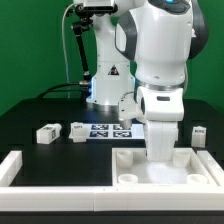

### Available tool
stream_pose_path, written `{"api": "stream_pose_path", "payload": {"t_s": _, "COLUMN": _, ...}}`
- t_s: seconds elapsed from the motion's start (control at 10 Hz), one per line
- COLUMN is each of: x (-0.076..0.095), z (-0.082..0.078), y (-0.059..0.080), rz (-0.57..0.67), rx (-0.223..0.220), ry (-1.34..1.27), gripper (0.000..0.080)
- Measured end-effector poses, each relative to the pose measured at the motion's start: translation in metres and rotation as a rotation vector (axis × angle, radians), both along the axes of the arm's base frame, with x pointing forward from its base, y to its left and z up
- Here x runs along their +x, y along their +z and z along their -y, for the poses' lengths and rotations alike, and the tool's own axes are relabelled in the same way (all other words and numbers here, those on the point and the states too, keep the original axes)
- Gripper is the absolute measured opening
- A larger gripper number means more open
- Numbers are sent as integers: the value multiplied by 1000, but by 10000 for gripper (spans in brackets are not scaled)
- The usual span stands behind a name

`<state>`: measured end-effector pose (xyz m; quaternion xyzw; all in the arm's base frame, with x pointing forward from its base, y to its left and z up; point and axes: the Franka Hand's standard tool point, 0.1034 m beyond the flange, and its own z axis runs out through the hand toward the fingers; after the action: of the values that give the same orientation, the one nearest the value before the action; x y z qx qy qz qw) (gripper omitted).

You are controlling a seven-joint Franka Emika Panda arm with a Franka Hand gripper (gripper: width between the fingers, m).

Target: Assemble square table

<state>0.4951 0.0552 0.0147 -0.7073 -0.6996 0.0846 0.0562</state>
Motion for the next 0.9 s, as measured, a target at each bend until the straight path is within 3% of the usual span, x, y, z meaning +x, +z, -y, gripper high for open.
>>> {"api": "stream_pose_path", "payload": {"t_s": 0.1, "x": 0, "z": 0, "y": 0, "rz": 0, "rx": 0, "ry": 0, "gripper": 366}}
{"api": "stream_pose_path", "payload": {"t_s": 0.2, "x": 0, "z": 0, "y": 0, "rz": 0, "rx": 0, "ry": 0, "gripper": 366}}
{"api": "stream_pose_path", "payload": {"t_s": 0.3, "x": 0, "z": 0, "y": 0, "rz": 0, "rx": 0, "ry": 0, "gripper": 546}}
{"api": "stream_pose_path", "payload": {"t_s": 0.4, "x": 0, "z": 0, "y": 0, "rz": -1, "rx": 0, "ry": 0, "gripper": 617}}
{"api": "stream_pose_path", "payload": {"t_s": 0.9, "x": 0, "z": 0, "y": 0, "rz": -1, "rx": 0, "ry": 0, "gripper": 649}}
